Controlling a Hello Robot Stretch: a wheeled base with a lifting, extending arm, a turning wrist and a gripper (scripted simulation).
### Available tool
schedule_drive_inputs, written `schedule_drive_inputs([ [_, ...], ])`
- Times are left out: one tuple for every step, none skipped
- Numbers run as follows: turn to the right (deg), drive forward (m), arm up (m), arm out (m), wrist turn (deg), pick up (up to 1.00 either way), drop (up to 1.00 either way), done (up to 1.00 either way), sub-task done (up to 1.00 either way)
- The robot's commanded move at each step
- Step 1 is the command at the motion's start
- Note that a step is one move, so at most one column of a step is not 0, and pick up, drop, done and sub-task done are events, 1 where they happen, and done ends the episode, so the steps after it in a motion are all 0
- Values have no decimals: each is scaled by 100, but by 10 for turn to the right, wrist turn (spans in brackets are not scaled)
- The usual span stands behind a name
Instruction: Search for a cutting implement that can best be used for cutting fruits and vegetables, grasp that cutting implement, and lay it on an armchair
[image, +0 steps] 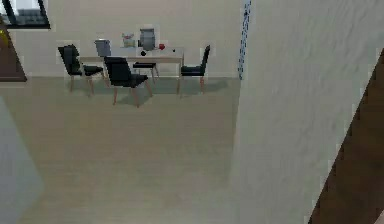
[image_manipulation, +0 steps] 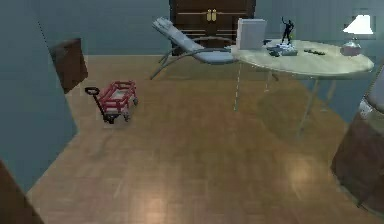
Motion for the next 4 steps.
schedule_drive_inputs([
  [0,100,0,0,0,0,0,0,0],
  [0,100,0,0,0,0,0,0,0],
  [0,100,0,0,0,0,0,0,0],
  [-450,0,0,0,0,0,0,0,0],
])
